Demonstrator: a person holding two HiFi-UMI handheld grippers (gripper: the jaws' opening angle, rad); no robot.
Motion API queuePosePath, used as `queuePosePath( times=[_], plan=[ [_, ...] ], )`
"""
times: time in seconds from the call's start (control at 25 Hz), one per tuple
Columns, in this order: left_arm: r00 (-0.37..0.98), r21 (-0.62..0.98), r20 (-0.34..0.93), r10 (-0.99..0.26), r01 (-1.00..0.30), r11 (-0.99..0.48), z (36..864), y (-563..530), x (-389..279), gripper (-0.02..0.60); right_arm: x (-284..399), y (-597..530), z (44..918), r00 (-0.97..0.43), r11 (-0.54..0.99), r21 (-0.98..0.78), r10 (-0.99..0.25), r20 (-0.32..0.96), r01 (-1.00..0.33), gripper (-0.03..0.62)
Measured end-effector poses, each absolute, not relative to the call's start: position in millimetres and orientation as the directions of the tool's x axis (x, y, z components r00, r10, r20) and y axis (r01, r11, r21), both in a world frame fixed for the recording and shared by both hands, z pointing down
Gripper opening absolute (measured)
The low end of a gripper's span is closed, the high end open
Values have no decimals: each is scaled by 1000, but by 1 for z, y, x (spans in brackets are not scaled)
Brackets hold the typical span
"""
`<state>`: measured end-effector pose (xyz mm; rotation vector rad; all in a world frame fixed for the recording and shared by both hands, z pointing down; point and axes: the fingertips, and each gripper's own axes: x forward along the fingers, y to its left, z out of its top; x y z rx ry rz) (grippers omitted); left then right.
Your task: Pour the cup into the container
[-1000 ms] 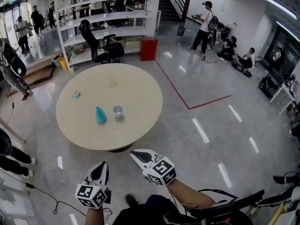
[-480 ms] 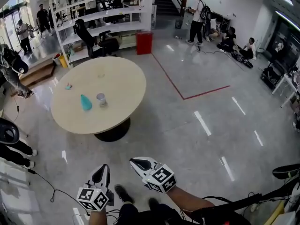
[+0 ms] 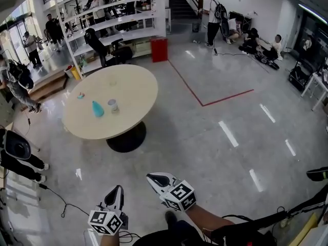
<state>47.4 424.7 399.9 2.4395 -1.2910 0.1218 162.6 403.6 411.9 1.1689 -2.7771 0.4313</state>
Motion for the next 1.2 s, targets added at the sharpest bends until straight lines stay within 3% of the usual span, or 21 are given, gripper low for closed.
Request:
queuePosePath(
  times=[0.48,0.8,1.2],
  plan=[
    [642,357,212,-737,-753,-553,419,575,3,-5,95,555,422,-694,670,-185,-679,239,-719,8],
    [700,389,211,-683,-701,-598,425,657,2,-5,99,656,420,-638,622,-157,-715,285,-767,9],
    [696,337,188,-693,-709,-620,399,722,38,-5,150,727,401,-621,604,-150,-749,229,-783,8]
  ],
)
